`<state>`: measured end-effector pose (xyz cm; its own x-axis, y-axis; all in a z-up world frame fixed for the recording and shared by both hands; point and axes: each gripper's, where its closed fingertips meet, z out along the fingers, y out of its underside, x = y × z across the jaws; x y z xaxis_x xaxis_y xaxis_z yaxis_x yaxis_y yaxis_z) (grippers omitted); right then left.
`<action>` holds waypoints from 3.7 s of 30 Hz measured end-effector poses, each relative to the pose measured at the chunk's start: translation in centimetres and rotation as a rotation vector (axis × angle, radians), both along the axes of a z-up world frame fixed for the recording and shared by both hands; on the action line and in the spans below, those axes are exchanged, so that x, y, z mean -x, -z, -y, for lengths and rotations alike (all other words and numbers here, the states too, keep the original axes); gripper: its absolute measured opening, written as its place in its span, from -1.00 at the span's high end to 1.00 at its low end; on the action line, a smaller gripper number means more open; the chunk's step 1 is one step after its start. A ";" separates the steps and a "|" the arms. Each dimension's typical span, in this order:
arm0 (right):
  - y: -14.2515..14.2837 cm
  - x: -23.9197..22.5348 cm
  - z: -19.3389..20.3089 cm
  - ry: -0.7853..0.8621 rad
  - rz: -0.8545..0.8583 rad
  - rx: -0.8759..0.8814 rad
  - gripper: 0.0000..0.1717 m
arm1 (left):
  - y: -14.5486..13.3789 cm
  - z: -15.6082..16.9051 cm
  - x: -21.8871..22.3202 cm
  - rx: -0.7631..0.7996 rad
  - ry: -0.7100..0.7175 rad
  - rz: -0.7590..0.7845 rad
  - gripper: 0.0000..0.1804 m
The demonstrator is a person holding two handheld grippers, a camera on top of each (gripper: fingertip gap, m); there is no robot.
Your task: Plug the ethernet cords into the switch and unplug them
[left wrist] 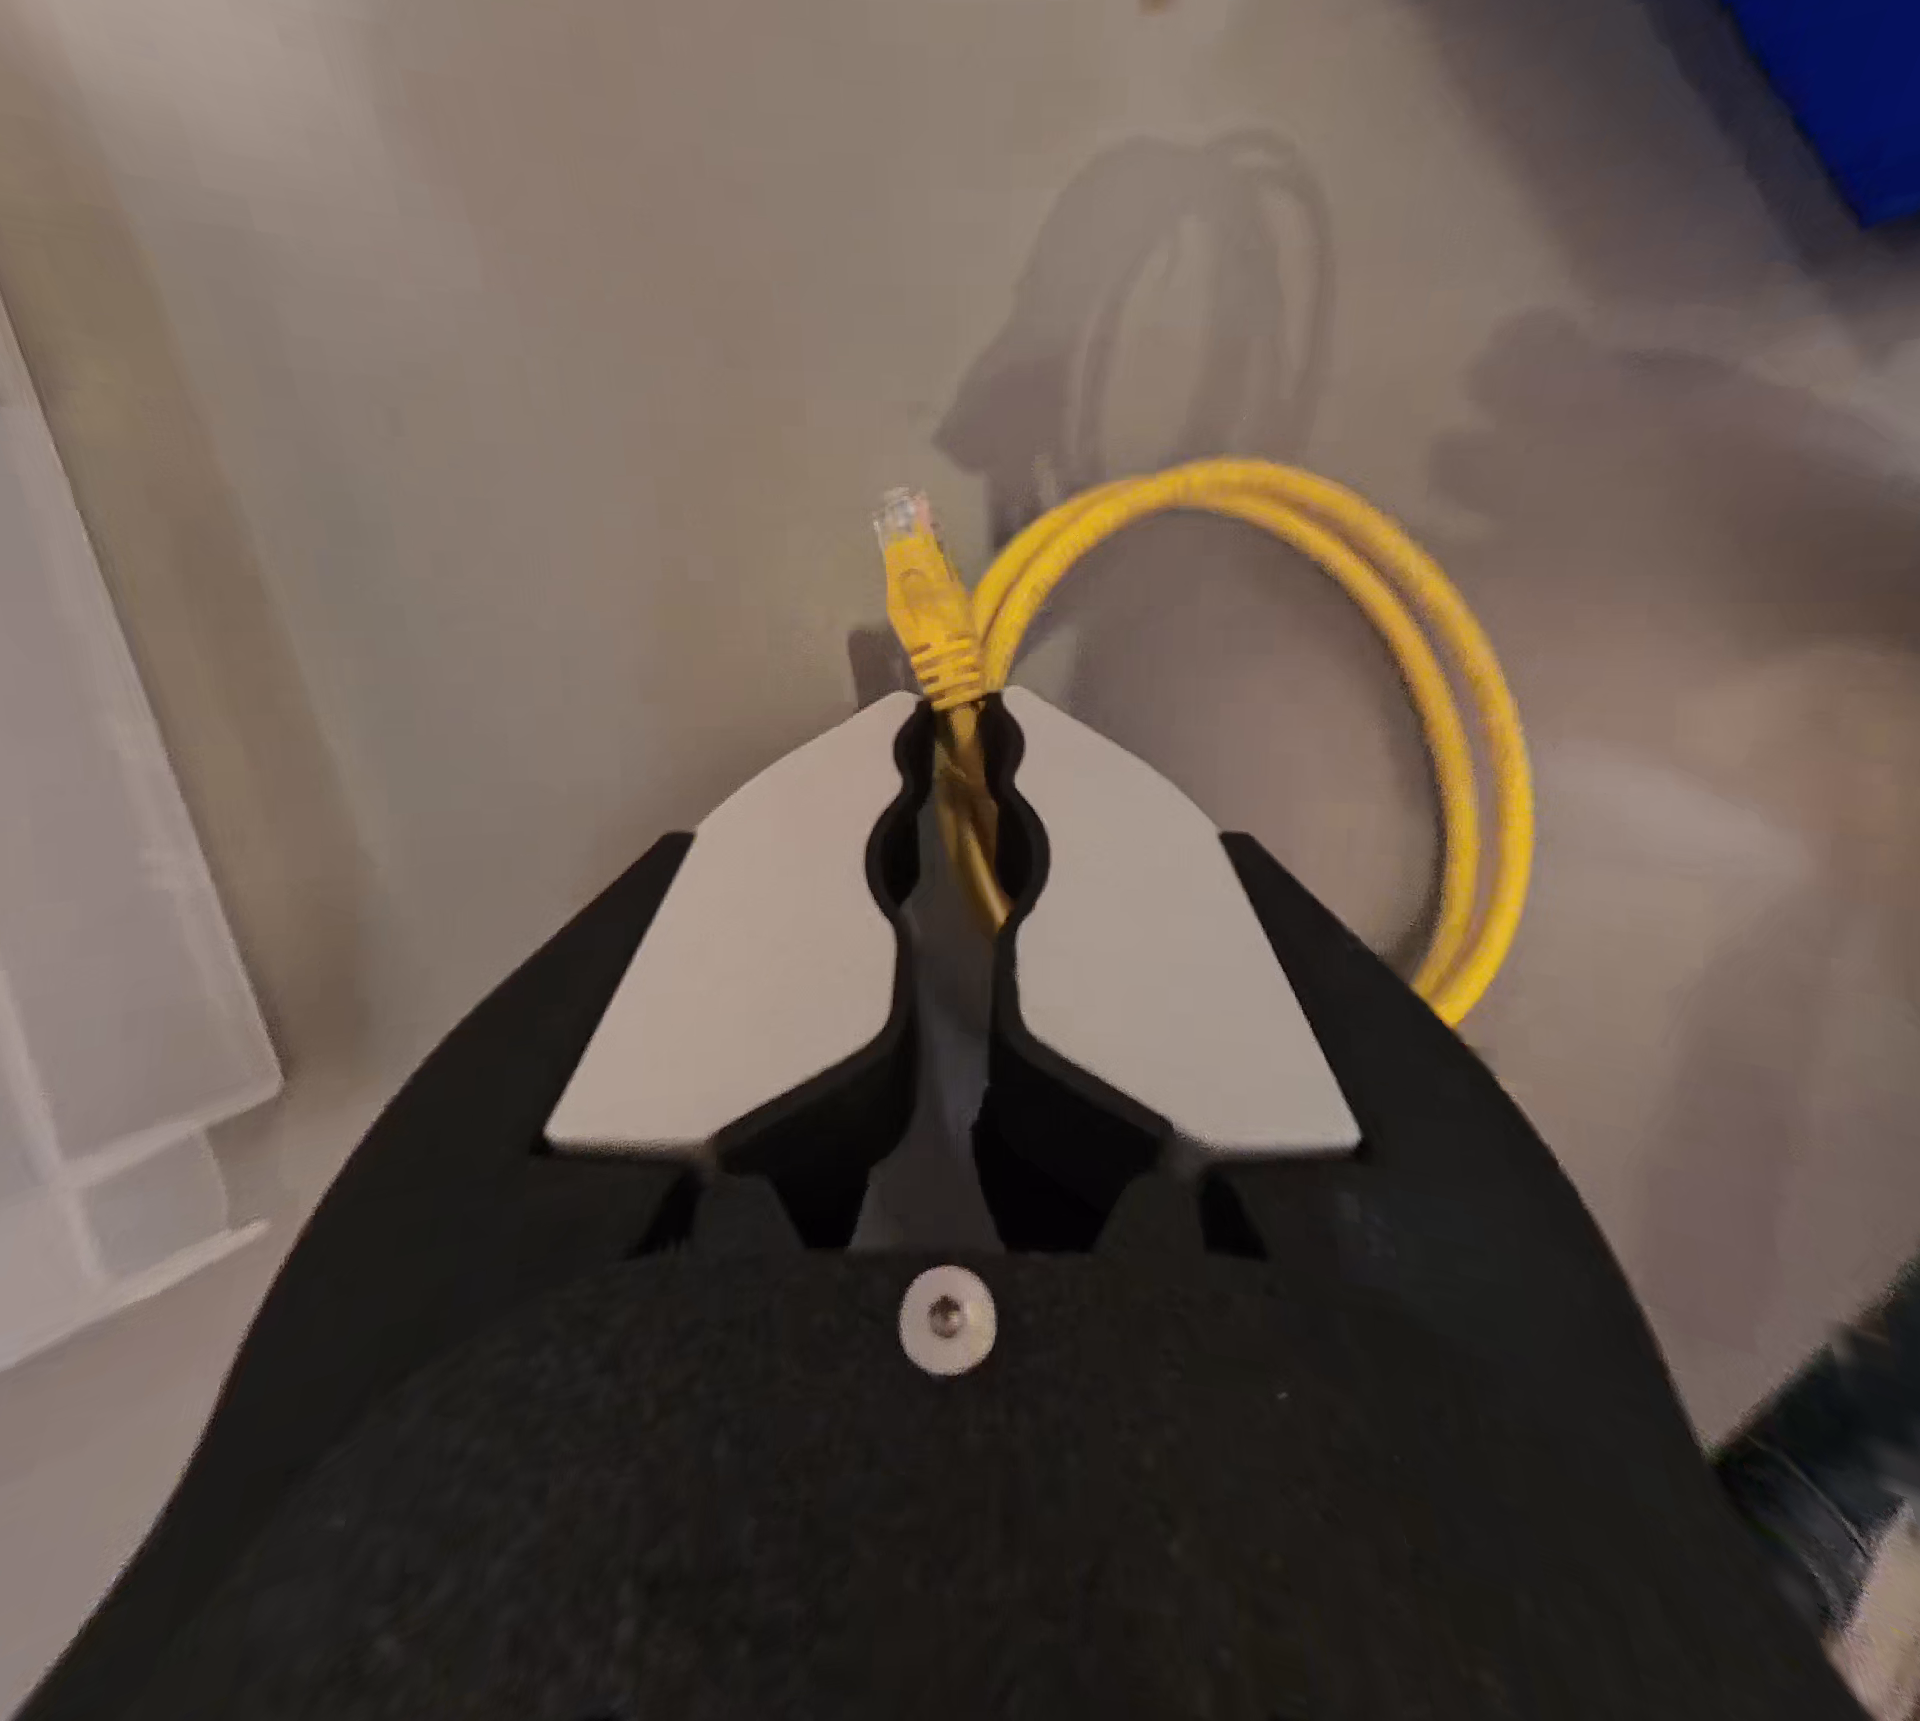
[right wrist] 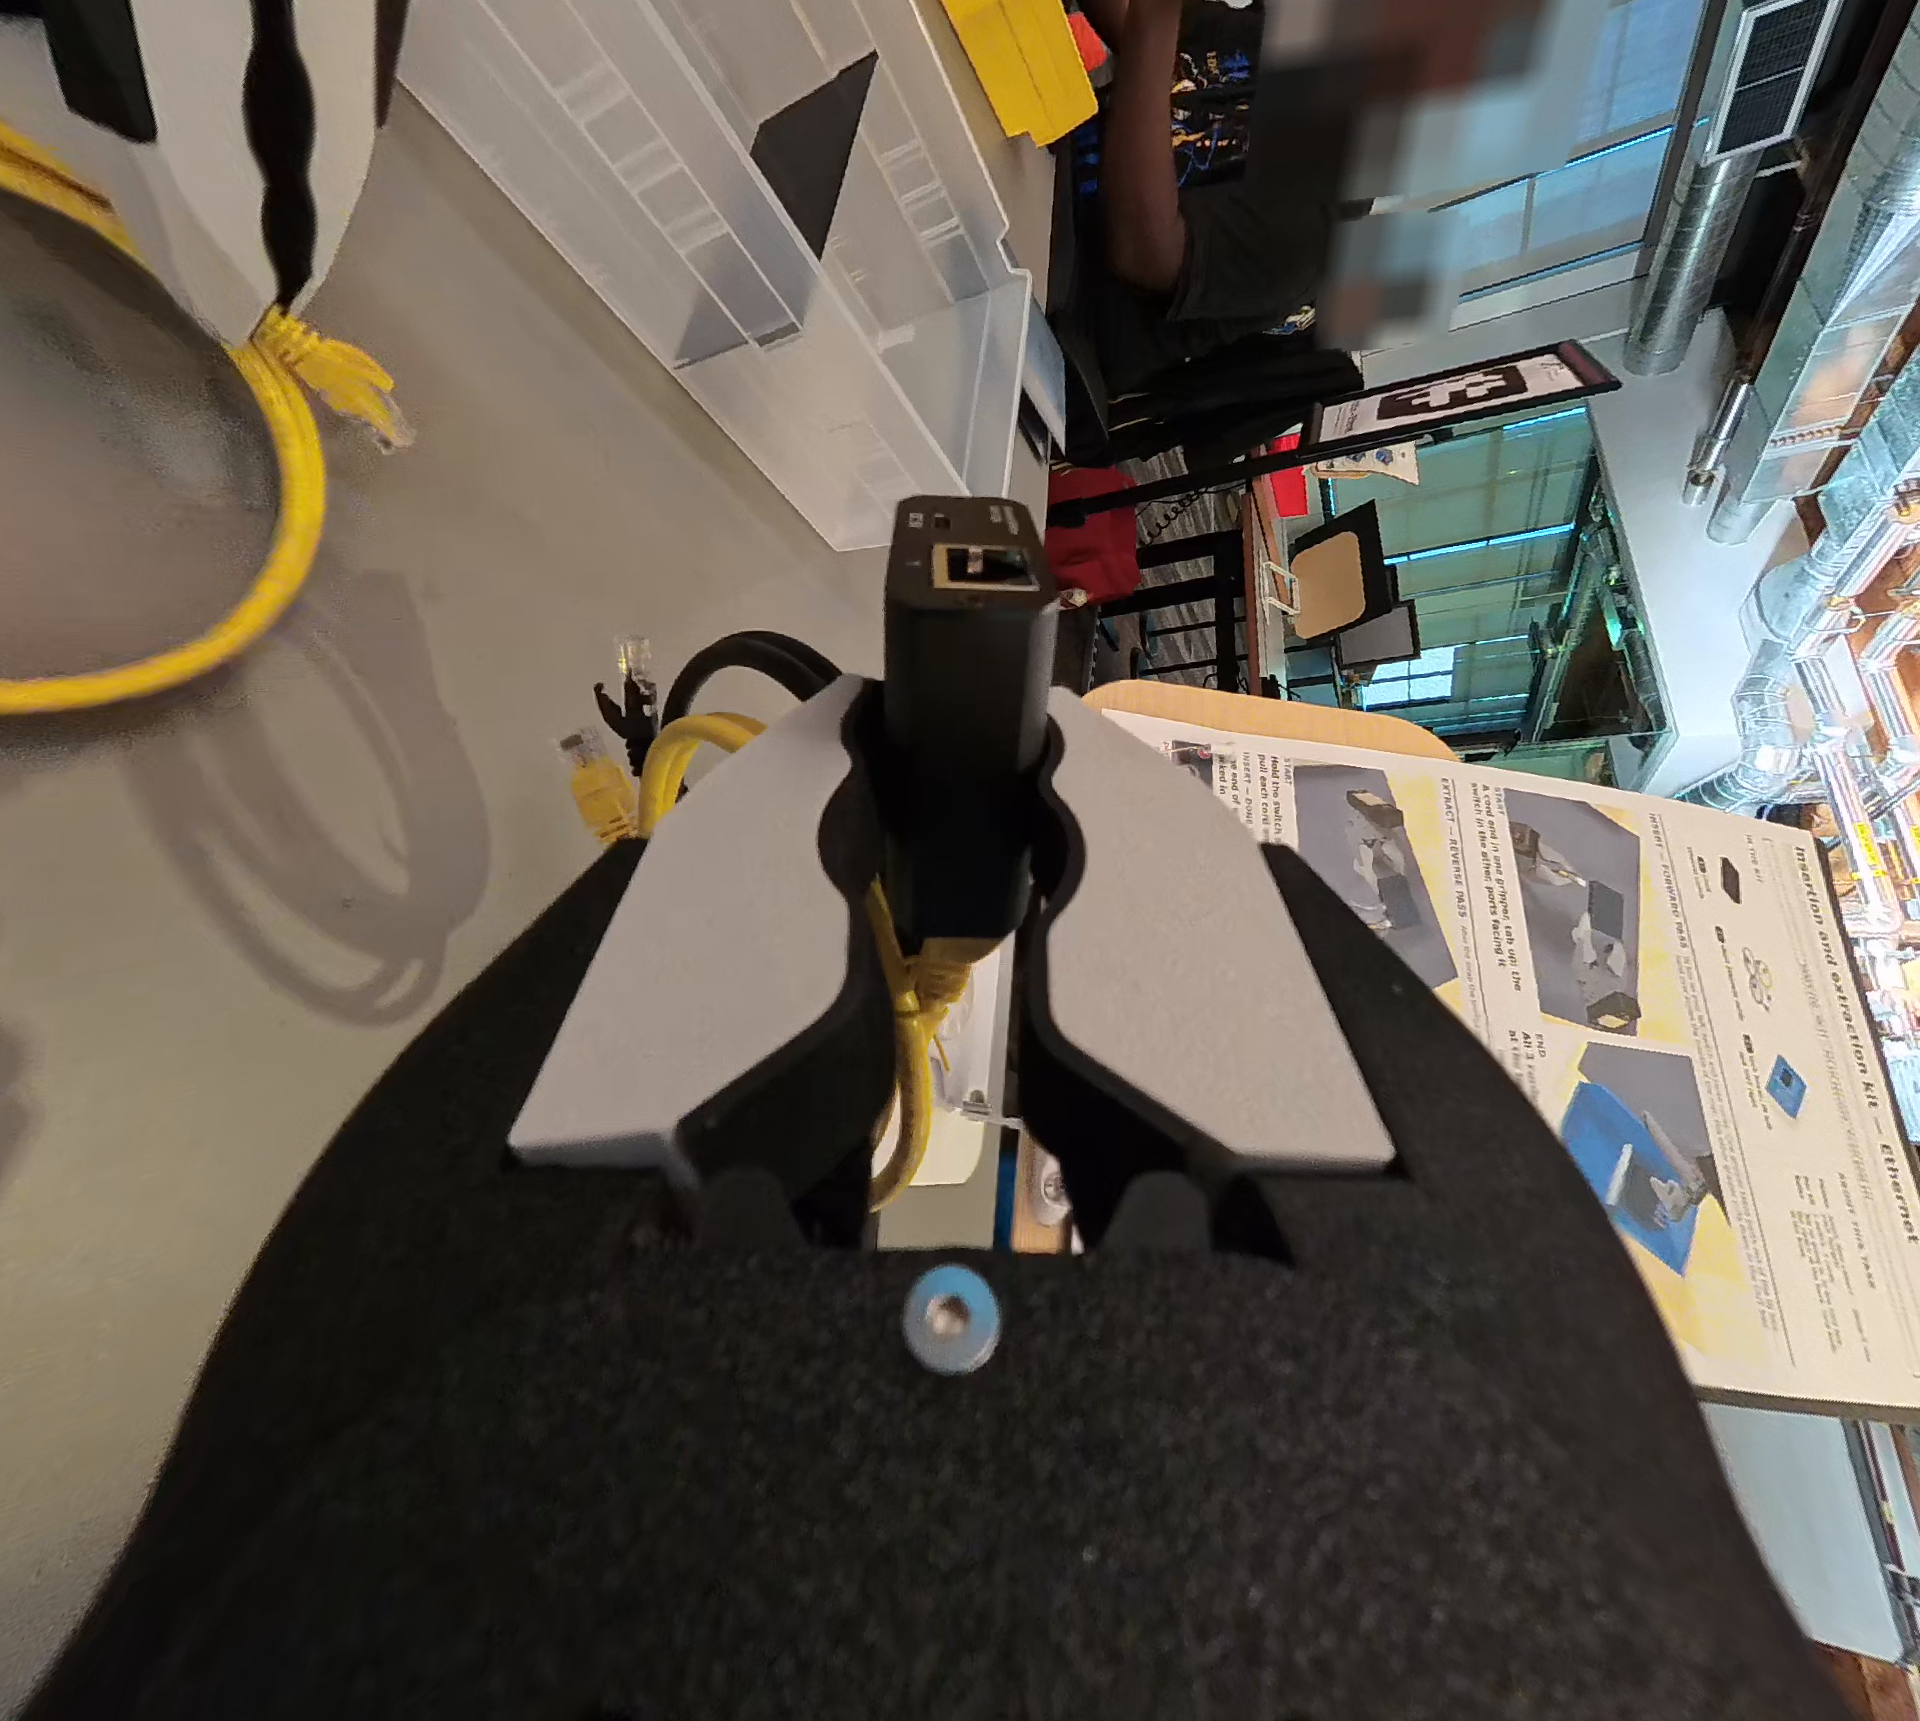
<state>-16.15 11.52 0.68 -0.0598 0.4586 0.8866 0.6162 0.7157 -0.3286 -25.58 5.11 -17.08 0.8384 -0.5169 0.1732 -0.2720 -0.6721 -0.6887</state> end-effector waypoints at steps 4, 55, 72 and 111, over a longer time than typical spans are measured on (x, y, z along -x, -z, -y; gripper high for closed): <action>-0.5 0.0 0.1 -0.003 -0.013 -0.027 0.73 | -7.3 1.5 -0.8 -0.172 0.157 0.077 0.91; 2.1 1.8 -0.4 0.081 0.157 -0.174 0.72 | -16.6 0.4 -6.4 0.118 0.393 -0.162 0.91; 4.4 2.4 -1.0 0.135 0.203 -0.102 0.73 | -15.0 -0.7 -5.8 0.115 0.298 -0.167 0.91; -0.1 -0.6 -0.8 0.092 -0.024 0.071 0.73 | -12.4 10.4 -1.1 -0.419 0.215 0.456 0.50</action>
